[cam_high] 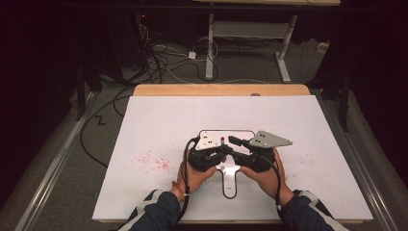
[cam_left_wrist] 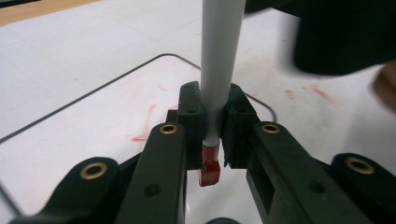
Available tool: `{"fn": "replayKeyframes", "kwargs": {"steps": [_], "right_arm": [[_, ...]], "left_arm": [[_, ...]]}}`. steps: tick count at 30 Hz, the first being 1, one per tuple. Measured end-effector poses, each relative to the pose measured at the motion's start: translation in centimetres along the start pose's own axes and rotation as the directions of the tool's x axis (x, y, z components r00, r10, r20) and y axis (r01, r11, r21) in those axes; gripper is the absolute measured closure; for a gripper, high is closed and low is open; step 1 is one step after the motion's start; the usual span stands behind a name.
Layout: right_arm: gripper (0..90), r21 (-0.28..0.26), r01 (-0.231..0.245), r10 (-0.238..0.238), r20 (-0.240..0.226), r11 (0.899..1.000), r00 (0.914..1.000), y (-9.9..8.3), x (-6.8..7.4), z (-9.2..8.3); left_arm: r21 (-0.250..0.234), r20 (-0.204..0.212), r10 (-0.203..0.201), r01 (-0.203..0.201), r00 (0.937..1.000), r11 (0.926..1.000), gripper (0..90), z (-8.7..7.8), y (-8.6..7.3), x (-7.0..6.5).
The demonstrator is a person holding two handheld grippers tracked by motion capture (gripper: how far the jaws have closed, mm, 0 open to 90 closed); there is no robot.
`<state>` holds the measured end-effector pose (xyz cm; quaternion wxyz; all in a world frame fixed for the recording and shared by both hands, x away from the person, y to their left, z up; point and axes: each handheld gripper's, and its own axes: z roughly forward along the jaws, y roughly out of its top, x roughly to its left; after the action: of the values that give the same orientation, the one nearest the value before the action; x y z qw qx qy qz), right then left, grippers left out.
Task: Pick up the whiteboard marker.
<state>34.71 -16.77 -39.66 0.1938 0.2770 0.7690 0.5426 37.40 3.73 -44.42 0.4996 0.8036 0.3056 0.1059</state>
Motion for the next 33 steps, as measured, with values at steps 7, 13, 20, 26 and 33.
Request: {"fn": "replayKeyframes", "kwargs": {"steps": [7, 13, 20, 26, 33], "right_arm": [[39.8, 0.019, 0.047, -0.048, 0.044, 0.999, 0.9979, -0.6, -1.5, -2.5], [32.7, 0.041, 0.122, -0.126, 0.104, 0.992, 0.9866, -2.8, -2.9, -5.2], [29.9, 0.099, 0.176, -0.193, 0.192, 0.979, 0.9623, -5.2, -3.5, -7.9], [28.9, 0.153, 0.184, -0.214, 0.209, 0.971, 0.9543, -6.7, -3.4, -9.0], [27.8, 0.182, 0.189, -0.225, 0.200, 0.965, 0.9537, -7.4, -3.0, -9.3]], "left_arm": [[0.009, -0.083, 0.001, 0.000, 0.9965, 1.0000, 78.4, -0.1, -0.3, 2.1], [0.020, -0.142, 0.010, -0.007, 0.9899, 0.9998, 78.4, -0.1, -0.6, 3.3], [0.030, -0.150, 0.033, -0.029, 0.9881, 0.9991, 78.4, -0.3, -0.6, 3.9], [0.034, -0.148, 0.032, -0.028, 0.9885, 0.9990, 78.4, 0.0, -0.7, 4.3], [0.040, -0.145, 0.030, -0.025, 0.9889, 0.9989, 78.4, 0.3, -0.8, 4.5]]}}
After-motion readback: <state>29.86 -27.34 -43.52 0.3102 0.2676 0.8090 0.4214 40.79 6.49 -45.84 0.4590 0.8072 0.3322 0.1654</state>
